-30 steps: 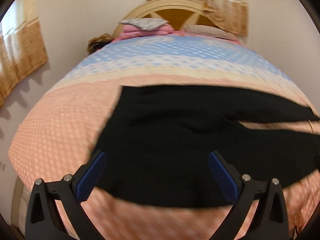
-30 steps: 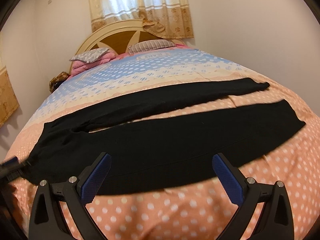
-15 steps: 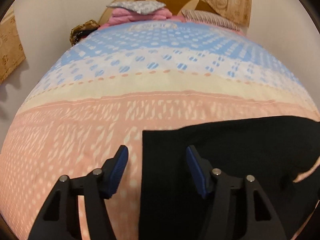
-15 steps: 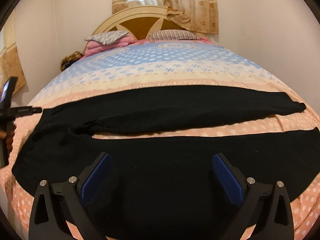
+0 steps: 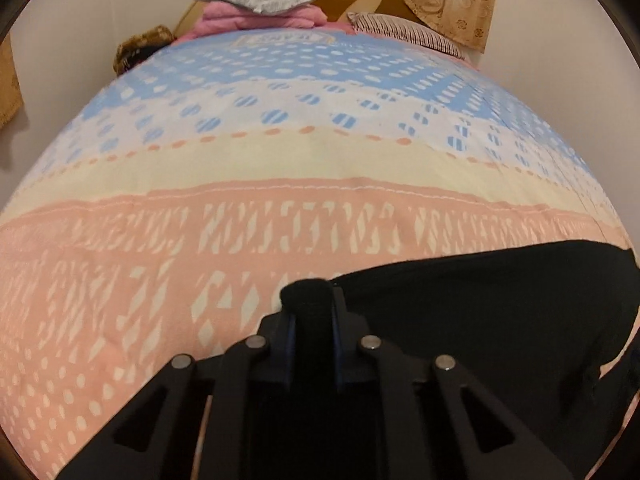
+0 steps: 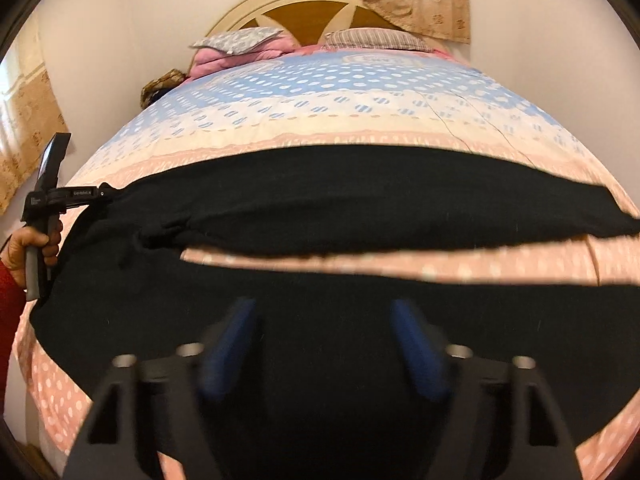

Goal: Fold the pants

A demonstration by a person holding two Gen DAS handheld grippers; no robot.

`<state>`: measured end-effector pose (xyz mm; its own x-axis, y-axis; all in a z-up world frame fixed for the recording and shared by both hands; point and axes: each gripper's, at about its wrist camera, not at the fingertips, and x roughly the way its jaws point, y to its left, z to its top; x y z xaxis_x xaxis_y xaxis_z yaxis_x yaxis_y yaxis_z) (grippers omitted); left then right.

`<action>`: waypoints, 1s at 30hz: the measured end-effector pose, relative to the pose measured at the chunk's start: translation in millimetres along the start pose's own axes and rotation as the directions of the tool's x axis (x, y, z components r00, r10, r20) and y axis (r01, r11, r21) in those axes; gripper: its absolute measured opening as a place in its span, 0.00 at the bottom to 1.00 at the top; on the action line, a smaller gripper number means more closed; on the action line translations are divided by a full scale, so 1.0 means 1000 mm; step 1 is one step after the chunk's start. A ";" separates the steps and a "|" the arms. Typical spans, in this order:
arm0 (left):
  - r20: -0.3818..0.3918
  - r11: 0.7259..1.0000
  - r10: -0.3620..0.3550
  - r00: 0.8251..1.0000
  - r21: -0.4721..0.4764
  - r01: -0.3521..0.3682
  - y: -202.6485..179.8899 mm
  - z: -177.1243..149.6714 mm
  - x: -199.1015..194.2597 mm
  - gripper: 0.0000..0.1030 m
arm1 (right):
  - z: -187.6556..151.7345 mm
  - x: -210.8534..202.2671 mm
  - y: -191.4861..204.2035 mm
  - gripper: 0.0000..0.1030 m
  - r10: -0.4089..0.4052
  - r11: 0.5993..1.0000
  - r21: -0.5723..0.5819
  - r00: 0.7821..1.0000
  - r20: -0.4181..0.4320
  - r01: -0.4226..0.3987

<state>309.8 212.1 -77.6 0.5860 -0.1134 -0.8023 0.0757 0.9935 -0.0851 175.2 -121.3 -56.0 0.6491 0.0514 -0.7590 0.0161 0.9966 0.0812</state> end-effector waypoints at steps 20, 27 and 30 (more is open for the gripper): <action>0.153 0.998 0.045 0.987 -0.050 -0.038 0.001 0.008 -0.033 0.15 | 0.163 0.156 -0.059 0.59 0.187 0.890 -0.344 0.928 -0.323 -0.299; 0.134 0.996 0.086 0.987 -0.032 -0.083 -0.006 0.007 -0.025 0.15 | 0.159 0.154 -0.054 0.24 0.230 0.848 -0.367 0.888 -0.397 -0.383; 0.140 0.995 0.091 0.986 -0.041 -0.086 -0.007 0.009 -0.030 0.15 | 0.152 0.137 -0.047 0.07 0.193 0.845 -0.406 0.906 -0.377 -0.349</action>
<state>299.0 208.6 -47.6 0.6978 -0.0225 -0.7159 -0.0084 0.9992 -0.0396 379.0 -171.1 -65.5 0.3048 0.2637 -0.9152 -0.5217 0.8501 0.0712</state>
